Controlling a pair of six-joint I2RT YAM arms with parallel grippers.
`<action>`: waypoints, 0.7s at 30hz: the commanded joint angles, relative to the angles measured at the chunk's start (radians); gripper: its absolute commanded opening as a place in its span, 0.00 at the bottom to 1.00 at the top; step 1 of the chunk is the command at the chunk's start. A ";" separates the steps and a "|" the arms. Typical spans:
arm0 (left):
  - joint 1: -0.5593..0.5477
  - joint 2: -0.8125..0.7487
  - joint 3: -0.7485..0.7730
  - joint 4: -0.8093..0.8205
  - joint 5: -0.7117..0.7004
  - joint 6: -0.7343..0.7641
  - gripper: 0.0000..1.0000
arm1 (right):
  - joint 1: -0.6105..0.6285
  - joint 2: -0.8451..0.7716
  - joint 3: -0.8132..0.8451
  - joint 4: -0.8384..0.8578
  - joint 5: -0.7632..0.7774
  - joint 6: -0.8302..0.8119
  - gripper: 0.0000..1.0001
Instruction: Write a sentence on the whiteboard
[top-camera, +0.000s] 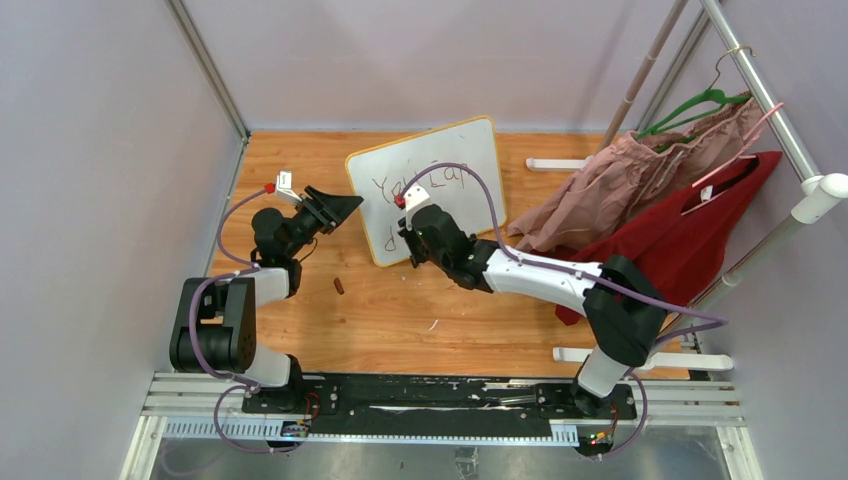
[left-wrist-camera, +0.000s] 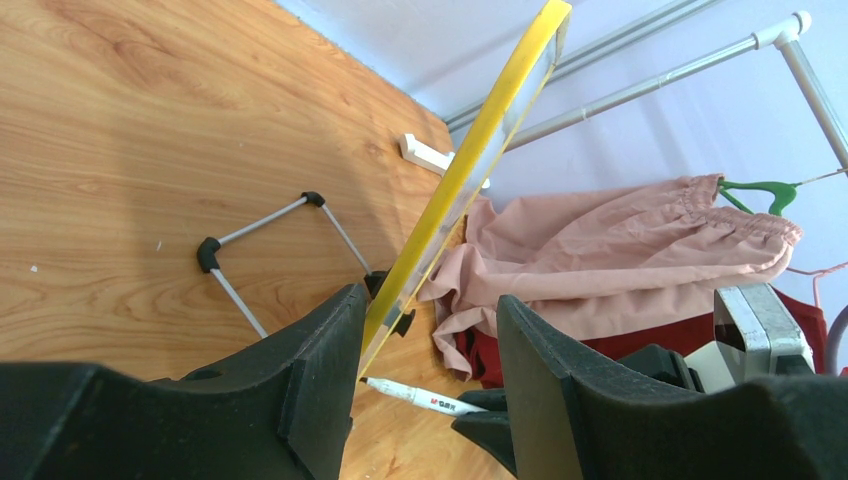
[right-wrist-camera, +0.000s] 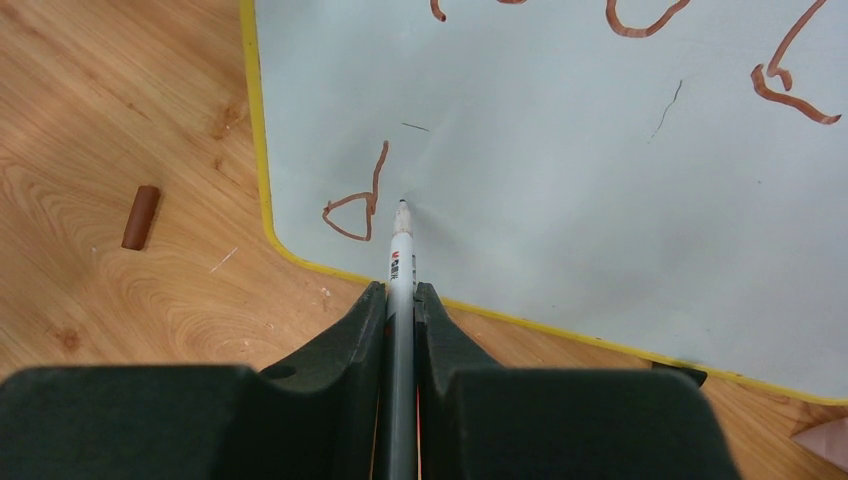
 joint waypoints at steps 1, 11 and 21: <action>-0.006 0.001 -0.002 0.035 0.012 0.010 0.56 | -0.004 0.024 0.043 -0.011 -0.002 0.009 0.00; -0.005 0.000 0.000 0.038 0.012 0.007 0.56 | -0.004 0.041 0.033 -0.029 -0.014 0.011 0.00; -0.005 -0.001 -0.001 0.039 0.011 0.006 0.56 | -0.006 0.041 0.008 -0.056 0.000 0.022 0.00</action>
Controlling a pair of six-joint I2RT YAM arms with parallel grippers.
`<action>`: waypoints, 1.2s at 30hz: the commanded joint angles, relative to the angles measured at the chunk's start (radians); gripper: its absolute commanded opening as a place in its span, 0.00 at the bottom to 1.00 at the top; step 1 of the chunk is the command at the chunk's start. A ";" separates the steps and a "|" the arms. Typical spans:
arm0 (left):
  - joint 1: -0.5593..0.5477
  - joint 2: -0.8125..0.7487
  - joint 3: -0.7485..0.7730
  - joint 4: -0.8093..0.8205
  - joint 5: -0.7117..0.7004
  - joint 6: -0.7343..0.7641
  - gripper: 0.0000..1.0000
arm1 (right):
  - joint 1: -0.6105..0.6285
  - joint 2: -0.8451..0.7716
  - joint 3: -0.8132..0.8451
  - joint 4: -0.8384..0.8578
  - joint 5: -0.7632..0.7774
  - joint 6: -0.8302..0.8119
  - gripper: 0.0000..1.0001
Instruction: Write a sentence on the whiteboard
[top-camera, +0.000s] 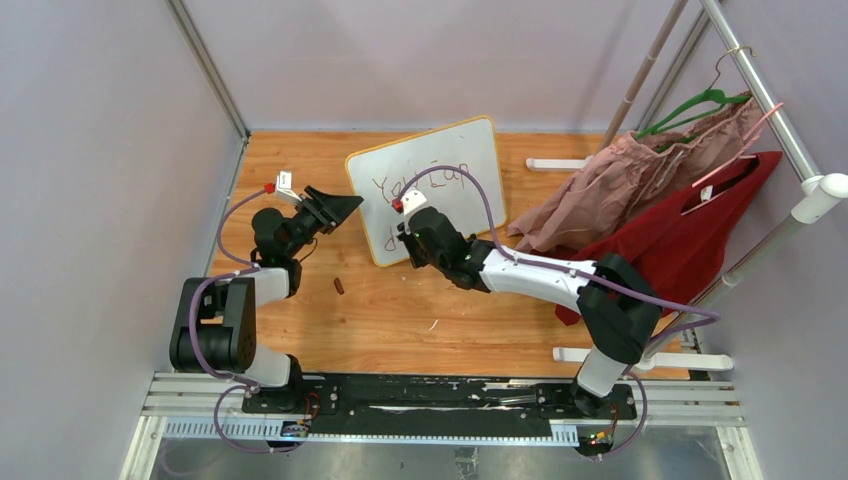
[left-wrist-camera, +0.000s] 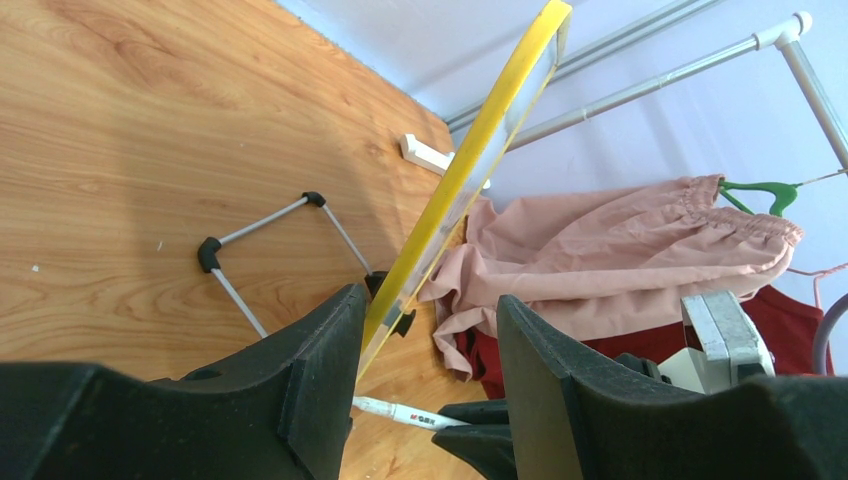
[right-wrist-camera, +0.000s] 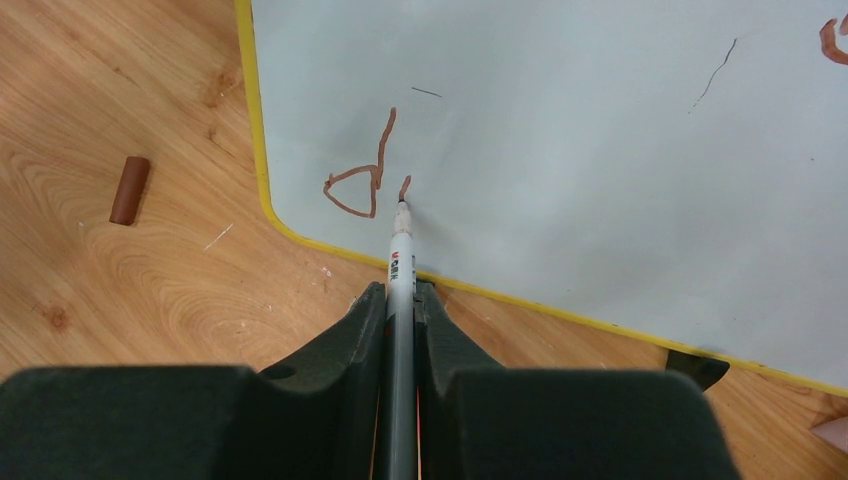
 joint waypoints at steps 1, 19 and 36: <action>-0.006 -0.001 -0.001 0.041 0.012 0.007 0.56 | -0.006 0.010 -0.003 -0.032 0.022 0.013 0.00; -0.005 -0.001 -0.002 0.043 0.012 0.004 0.56 | -0.048 -0.007 0.017 -0.049 0.045 0.005 0.00; -0.005 -0.001 -0.002 0.048 0.012 0.001 0.56 | -0.054 0.010 0.083 -0.062 0.043 -0.019 0.00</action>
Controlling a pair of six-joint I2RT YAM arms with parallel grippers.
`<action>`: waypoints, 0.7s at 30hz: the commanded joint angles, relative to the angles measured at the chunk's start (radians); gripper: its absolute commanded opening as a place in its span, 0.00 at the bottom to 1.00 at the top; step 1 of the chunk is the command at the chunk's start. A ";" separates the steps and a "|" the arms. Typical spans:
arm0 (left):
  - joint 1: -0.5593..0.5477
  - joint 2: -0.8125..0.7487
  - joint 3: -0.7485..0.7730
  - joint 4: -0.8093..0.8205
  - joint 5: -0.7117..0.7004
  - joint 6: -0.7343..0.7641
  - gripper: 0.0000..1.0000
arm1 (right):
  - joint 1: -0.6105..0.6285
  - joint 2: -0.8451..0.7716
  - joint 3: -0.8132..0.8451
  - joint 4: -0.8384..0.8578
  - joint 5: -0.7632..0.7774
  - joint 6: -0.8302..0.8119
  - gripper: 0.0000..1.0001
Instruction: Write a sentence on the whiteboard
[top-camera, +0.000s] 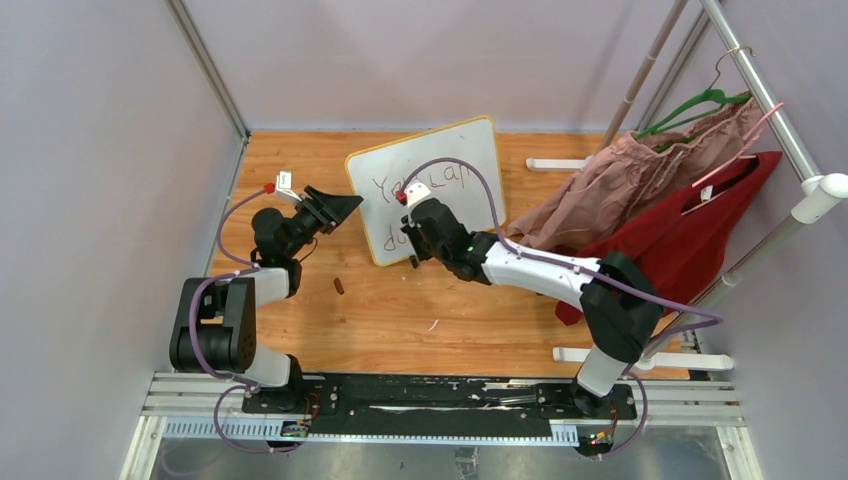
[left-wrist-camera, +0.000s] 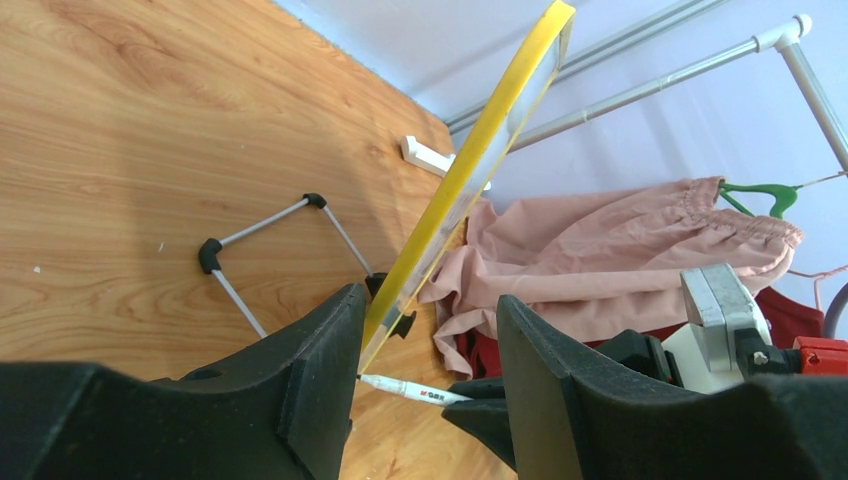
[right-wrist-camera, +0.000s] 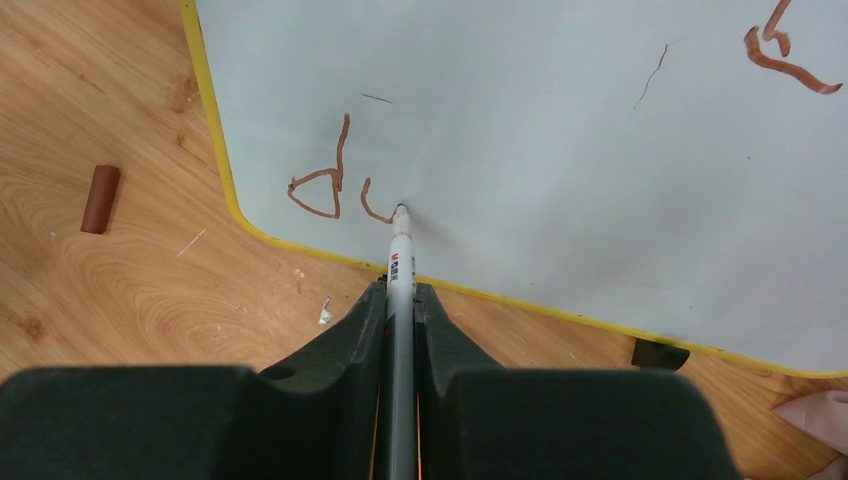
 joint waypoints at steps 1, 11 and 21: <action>-0.005 -0.001 -0.003 0.048 0.016 0.001 0.56 | -0.020 0.011 0.044 0.013 0.040 -0.017 0.00; -0.005 0.000 -0.004 0.051 0.016 0.000 0.56 | -0.019 0.022 0.072 0.013 0.005 -0.013 0.00; -0.005 0.000 -0.004 0.055 0.016 -0.004 0.56 | -0.002 0.039 0.078 0.010 -0.012 -0.007 0.00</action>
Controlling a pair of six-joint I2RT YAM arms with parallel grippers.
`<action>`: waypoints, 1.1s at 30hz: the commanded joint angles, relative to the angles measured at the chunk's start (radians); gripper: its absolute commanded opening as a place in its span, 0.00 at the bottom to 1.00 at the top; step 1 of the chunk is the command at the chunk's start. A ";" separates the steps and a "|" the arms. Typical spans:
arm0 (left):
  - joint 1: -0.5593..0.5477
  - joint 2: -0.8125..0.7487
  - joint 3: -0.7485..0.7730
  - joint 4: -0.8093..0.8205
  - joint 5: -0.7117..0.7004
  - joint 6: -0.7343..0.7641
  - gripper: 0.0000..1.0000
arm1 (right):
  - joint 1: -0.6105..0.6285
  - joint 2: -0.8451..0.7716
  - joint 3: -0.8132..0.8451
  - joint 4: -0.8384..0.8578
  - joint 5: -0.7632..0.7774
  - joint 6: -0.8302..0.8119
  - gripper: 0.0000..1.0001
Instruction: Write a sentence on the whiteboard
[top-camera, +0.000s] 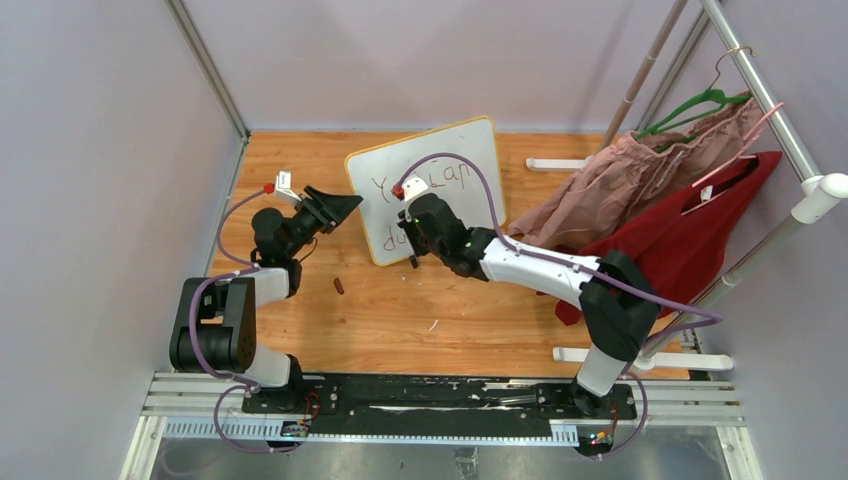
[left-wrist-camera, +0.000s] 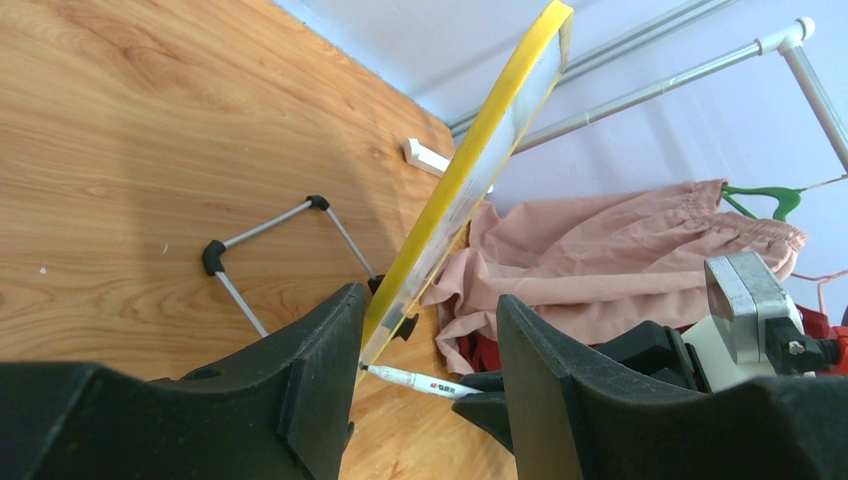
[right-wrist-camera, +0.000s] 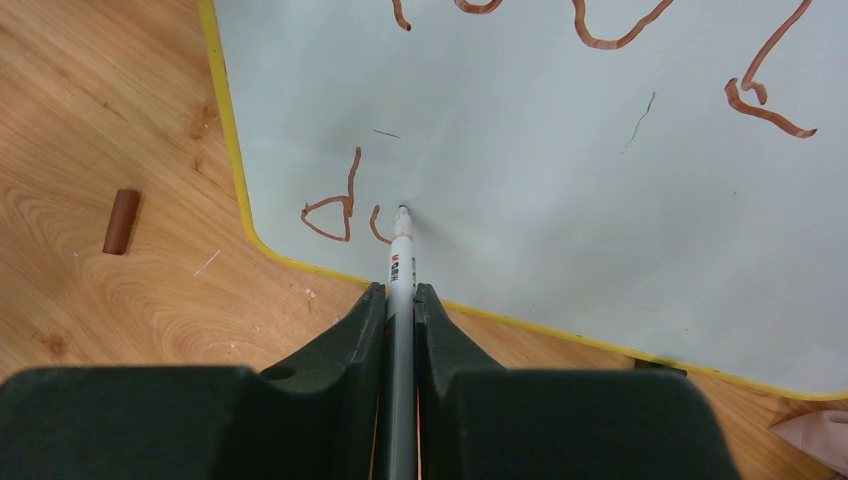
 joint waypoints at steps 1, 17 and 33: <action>-0.005 0.002 -0.004 0.056 0.022 -0.005 0.56 | 0.001 0.026 0.029 0.022 -0.007 -0.007 0.00; -0.006 0.002 -0.004 0.056 0.022 -0.006 0.56 | 0.024 0.035 0.022 0.018 -0.028 0.002 0.00; -0.006 -0.004 -0.004 0.041 0.021 0.006 0.57 | -0.091 -0.245 -0.122 0.039 0.034 0.018 0.00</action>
